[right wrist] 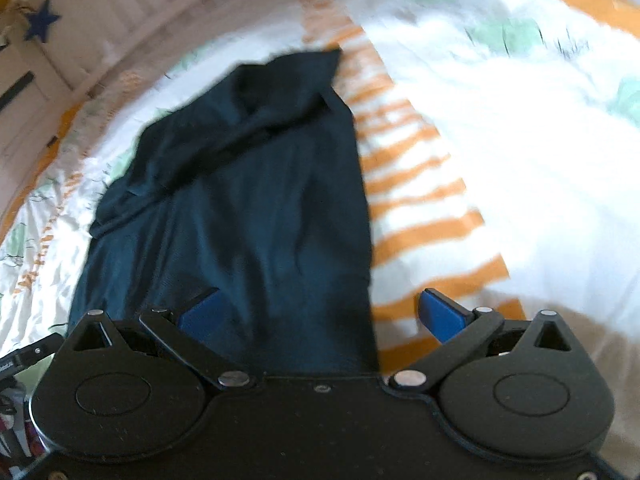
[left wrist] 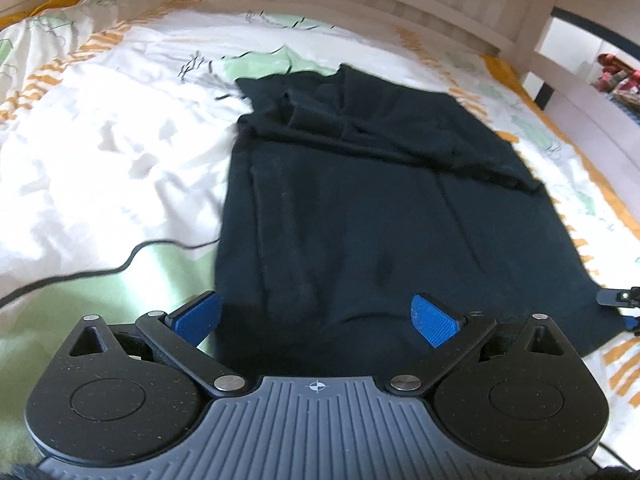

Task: Fold large clothes

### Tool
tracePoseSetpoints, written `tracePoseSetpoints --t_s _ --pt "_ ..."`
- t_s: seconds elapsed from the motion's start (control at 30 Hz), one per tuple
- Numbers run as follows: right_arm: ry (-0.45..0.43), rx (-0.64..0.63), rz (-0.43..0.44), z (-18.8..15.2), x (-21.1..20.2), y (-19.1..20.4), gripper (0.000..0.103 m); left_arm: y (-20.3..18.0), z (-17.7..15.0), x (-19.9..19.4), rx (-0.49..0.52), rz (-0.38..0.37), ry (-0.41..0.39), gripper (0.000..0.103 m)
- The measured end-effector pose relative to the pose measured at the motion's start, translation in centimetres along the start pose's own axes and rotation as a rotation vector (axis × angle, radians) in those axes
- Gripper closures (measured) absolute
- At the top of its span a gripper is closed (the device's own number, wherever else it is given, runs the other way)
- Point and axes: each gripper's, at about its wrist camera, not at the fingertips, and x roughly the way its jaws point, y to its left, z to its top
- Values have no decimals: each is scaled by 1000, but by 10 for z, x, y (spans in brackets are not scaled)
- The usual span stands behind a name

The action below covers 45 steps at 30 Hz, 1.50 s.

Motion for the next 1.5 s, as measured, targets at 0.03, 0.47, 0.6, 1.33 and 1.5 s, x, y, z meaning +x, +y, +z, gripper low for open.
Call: tracePoseSetpoints --t_s 0.03,0.47,0.6,1.33,1.5 --pt "8 1 0 -1 3 -1 0 3 -2 2 -6 4 12 0" --pt "-9 -94 -51 -10 10 10 0 3 -14 19 4 26 60 0" --pt "-15 -94 -50 -11 9 10 0 2 -15 18 -15 31 48 0" --pt "-9 23 62 -17 2 7 0 -3 -21 9 -92 48 13 3" --pt "-9 30 70 -19 0 10 5 4 -24 -1 -151 71 -47 39"
